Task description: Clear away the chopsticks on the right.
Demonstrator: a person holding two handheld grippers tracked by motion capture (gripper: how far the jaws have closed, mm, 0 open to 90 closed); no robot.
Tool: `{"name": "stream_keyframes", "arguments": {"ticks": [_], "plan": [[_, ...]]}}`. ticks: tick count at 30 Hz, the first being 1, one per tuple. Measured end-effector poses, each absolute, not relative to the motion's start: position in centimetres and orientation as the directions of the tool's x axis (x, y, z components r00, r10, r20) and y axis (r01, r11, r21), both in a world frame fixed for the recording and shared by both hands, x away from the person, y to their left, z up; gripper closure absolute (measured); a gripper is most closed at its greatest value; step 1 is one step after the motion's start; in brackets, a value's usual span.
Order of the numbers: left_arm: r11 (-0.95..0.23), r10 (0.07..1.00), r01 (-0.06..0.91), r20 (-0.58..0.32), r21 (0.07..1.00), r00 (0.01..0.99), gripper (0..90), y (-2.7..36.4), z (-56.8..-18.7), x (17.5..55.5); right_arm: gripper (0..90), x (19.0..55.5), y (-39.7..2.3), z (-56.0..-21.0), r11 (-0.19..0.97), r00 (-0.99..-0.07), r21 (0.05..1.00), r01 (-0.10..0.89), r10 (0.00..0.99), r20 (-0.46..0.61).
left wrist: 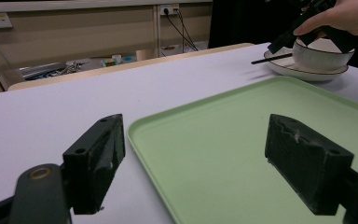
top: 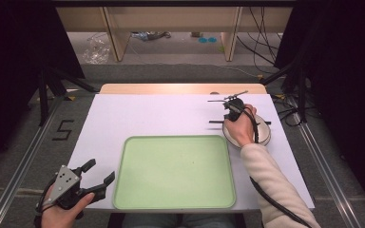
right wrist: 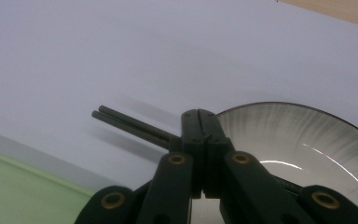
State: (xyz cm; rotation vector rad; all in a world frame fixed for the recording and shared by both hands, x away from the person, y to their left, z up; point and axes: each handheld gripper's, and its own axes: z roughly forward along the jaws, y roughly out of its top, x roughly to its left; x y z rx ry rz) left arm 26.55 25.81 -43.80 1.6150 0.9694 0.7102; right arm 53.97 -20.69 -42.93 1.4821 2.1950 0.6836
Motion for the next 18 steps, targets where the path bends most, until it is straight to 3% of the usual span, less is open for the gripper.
{"name": "stream_keyframes", "arguments": {"ticks": [18], "plan": [[-0.099, 0.871, 0.232, -0.029, 0.968, 0.491, 20.0, 25.82, -43.78, 26.55, 90.0, 54.46, -20.90, -43.52, 0.303, -0.331, 0.573, 0.762, 0.942, -0.058]]}}
